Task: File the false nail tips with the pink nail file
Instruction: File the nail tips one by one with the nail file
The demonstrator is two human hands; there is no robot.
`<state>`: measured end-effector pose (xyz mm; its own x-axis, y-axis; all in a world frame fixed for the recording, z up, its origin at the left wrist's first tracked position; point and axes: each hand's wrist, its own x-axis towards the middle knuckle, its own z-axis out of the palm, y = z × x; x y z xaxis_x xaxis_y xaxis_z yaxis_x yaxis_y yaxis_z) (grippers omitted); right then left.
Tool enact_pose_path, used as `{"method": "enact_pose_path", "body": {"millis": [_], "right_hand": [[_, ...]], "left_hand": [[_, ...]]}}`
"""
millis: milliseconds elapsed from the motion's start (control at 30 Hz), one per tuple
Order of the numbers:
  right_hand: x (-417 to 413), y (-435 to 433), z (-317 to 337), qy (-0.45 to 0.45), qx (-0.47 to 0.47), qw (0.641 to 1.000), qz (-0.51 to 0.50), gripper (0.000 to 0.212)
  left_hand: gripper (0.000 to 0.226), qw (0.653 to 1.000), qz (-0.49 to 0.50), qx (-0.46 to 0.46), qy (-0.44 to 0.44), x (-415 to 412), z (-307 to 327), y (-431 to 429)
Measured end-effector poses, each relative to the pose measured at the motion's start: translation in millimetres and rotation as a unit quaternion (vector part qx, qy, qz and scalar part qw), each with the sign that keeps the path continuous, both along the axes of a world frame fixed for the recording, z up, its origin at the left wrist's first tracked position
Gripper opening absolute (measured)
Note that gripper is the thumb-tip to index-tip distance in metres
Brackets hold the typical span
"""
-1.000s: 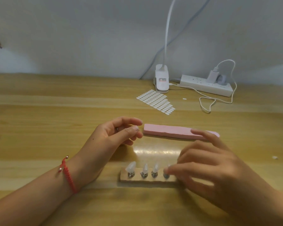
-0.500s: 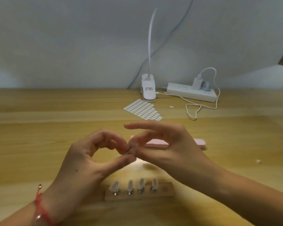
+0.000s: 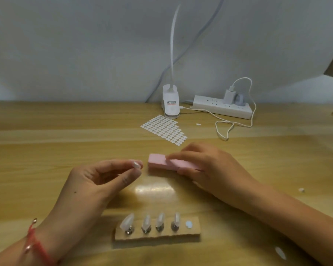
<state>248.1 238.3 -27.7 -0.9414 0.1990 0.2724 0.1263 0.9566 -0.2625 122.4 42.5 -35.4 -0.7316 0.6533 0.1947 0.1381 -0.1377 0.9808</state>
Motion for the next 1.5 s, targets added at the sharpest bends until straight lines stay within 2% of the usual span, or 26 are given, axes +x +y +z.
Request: {"method": "enact_pose_path", "body": {"millis": [67, 167, 233, 433, 600, 733, 900, 967, 1100, 1500], "right_hand": [[2, -1, 3, 0.060, -0.035, 0.998, 0.008, 0.037], [4, -10, 7, 0.173, -0.077, 0.979, 0.074, 0.035], [6, -18, 7, 0.205, -0.098, 0.968, 0.105, 0.037], [0, -42, -2, 0.164, -0.124, 0.970, 0.133, 0.036], [2, -39, 1, 0.169, -0.125, 0.968, 0.135, 0.038], [1, -42, 2, 0.170, -0.115, 0.966, 0.156, 0.039], [2, -43, 2, 0.169, -0.095, 0.969, 0.153, 0.039], [1, -46, 2, 0.167, -0.087, 0.968, 0.165, 0.039], [3, -43, 4, 0.174, -0.105, 0.968, 0.150, 0.040], [1, -46, 3, 0.169, -0.100, 0.965, 0.173, 0.038]], "left_hand": [[0.021, 1.000, 0.000, 0.008, -0.005, 0, 1, 0], [0.023, 1.000, -0.010, 0.003, 0.009, 3, 2, -1], [0.025, 1.000, -0.007, -0.004, 0.023, 1, 1, -1], [0.028, 0.992, -0.036, -0.043, 0.111, 7, -3, -1], [0.028, 0.990, -0.010, -0.025, 0.137, -5, 2, -1], [0.024, 0.989, -0.051, -0.034, 0.135, 4, 4, 1], [0.026, 0.983, -0.016, -0.032, 0.180, -6, 6, -2], [0.025, 0.983, -0.042, -0.041, 0.176, 1, 4, 0], [0.024, 0.981, -0.018, -0.027, 0.191, -7, 6, -2], [0.021, 0.983, -0.048, -0.034, 0.173, 2, 2, 1]]}}
